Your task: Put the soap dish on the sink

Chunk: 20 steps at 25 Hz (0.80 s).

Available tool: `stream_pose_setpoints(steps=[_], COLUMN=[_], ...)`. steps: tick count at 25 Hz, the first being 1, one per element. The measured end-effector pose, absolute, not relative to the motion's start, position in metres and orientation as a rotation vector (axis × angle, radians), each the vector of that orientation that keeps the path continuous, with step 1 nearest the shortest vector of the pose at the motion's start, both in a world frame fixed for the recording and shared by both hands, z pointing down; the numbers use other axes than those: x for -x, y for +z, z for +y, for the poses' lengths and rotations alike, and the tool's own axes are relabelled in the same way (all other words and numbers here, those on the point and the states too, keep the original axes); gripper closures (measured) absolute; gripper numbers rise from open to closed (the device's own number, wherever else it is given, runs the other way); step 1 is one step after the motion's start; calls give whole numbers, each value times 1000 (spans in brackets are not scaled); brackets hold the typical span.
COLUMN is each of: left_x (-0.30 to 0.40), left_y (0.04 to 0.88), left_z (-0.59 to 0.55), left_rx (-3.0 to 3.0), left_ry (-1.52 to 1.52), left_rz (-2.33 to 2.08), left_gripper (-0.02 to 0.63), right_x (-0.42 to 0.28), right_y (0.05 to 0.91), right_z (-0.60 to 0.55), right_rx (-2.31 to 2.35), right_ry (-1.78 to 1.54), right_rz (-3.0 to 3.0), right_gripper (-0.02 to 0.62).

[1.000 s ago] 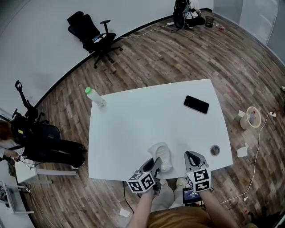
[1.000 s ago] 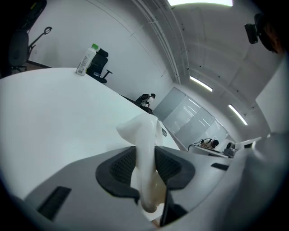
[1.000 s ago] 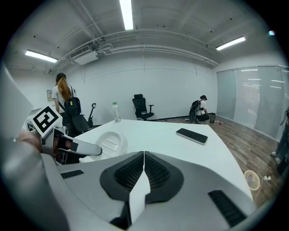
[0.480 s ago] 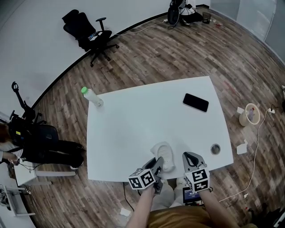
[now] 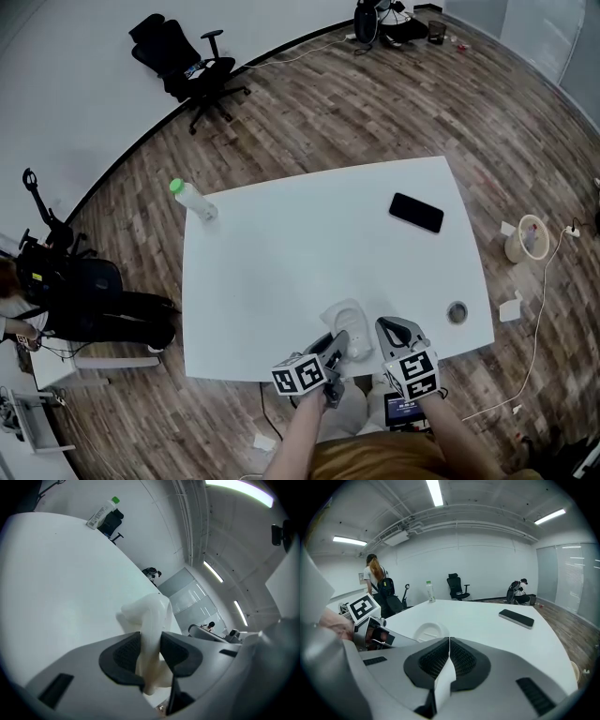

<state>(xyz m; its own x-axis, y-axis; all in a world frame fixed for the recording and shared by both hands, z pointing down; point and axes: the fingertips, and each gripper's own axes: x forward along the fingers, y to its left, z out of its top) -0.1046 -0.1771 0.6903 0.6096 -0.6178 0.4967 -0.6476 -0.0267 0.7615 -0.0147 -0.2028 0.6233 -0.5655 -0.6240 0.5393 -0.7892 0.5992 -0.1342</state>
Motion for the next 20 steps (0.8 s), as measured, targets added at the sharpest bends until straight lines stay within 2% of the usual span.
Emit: stream_pose_setpoints(steps=[20], left_x=[103], left_y=[694], left_z=[-181], left_rx=[-1656], left_ry=[80], left_rz=[-1013], left_gripper=[476], right_x=[38], right_y=[642], right_z=[-190], right_rx=[-968], right_ry=[435], right_rz=[-2364], right_gripper=[584])
